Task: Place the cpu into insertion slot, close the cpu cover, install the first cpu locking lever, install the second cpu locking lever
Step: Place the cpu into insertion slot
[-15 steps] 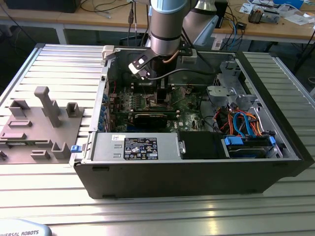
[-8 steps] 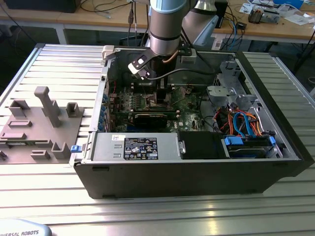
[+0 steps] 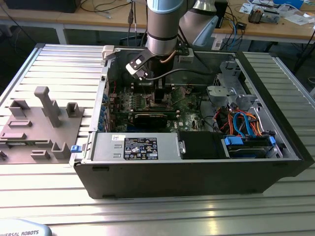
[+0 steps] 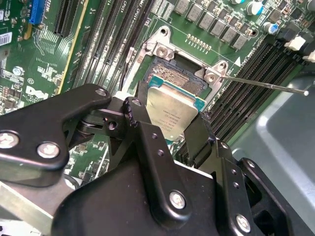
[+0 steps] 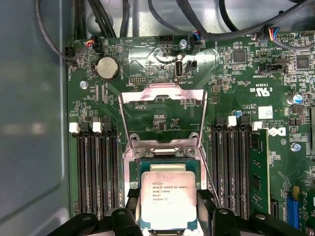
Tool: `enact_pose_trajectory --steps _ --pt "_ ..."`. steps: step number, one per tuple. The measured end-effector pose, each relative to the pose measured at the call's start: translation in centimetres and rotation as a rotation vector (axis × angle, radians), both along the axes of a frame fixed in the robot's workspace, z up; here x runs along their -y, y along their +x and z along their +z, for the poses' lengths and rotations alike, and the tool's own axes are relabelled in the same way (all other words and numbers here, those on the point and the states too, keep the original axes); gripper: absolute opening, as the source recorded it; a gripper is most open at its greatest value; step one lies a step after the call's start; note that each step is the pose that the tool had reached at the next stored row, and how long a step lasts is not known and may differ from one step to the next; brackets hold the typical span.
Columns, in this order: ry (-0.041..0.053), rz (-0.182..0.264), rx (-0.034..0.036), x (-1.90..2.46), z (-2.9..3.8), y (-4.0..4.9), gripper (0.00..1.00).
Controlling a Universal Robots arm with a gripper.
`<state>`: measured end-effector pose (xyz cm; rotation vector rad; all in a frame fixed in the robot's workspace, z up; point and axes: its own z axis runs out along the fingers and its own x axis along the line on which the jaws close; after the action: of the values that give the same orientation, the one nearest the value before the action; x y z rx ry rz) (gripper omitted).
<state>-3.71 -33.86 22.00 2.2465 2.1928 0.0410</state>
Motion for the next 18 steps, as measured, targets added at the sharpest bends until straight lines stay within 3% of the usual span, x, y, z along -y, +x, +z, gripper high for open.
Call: enact_pose_trajectory --steps 6,18 --pt "-0.0123 0.001 0.0000 0.00 -0.27 -0.06 0.54" --pt "-0.0124 0.001 0.0001 -0.08 -1.27 -0.30 0.54"
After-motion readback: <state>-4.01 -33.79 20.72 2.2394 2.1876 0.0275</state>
